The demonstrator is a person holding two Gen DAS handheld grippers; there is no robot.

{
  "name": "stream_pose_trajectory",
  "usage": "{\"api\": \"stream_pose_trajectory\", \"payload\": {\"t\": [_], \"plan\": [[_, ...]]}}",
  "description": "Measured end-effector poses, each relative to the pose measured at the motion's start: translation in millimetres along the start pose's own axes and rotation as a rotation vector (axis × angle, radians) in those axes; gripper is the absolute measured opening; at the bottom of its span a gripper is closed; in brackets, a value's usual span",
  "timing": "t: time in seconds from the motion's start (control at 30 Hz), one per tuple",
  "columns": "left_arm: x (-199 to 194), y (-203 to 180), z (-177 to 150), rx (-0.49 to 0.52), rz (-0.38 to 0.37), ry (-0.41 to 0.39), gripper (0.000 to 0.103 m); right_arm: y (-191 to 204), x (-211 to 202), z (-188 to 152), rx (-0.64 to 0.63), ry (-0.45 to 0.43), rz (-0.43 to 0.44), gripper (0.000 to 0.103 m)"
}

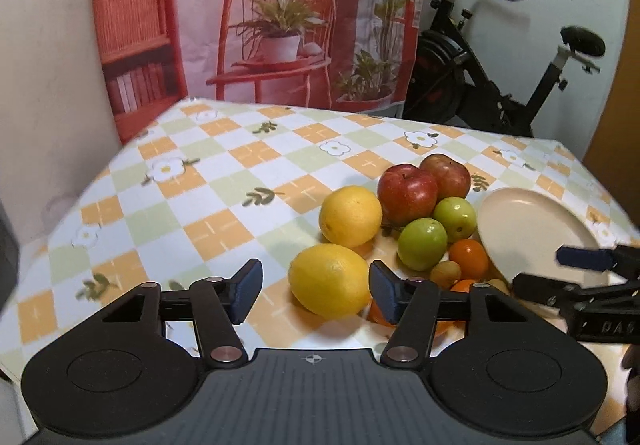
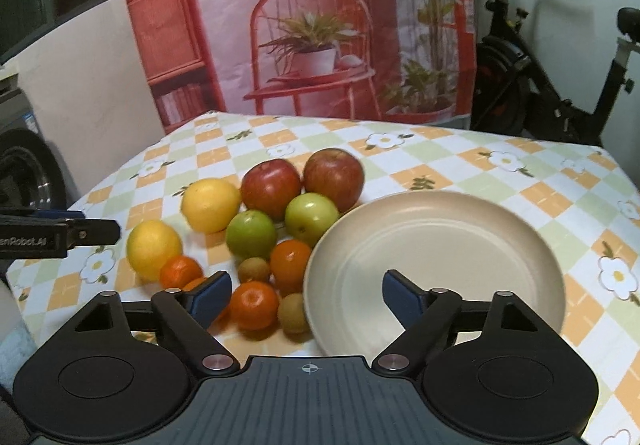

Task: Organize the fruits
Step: 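Move both tools down toward the tangerines in the fruit pile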

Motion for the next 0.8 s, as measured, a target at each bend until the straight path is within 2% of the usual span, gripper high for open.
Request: {"api": "stream_pose_trajectory", "payload": {"t": [0.23, 0.3, 0.37, 0.57, 0.67, 0.8], "plan": [[1, -4, -8, 0.020, -0.005, -0.032, 0.062, 7, -1, -4, -0.039, 0.017, 0.026, 0.058], [1, -6, -8, 0.031, -0.020, -0.032, 0.058, 11, 0, -4, -0.053, 0.021, 0.038, 0.054], [2, -8, -8, 0.032, -0.057, -0.022, 0.048, 14, 1, -5, -0.062, 0.029, 0.057, 0.049], [5, -16, -14, 0.048, -0.105, 0.000, 0.043, 20, 1, -10, -0.079, 0.062, 0.086, 0.045], [10, -18, -16, 0.047, -0.126, 0.018, 0.036, 19, 4, -13, -0.080, 0.086, 0.085, 0.042], [12, -20, -20, 0.047, -0.152, 0.028, 0.035, 17, 3, -14, -0.066, 0.081, 0.079, 0.042]]}}
Point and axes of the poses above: each gripper's, at about its wrist camera, not at the fingertips, and x roughly the way its jaws point, y to its left, z to its top, the point moved 2 cm from there along x, roughly the way its jaws point, and after that the axes turned 5 degrees about -z, right-handed, at the moved point
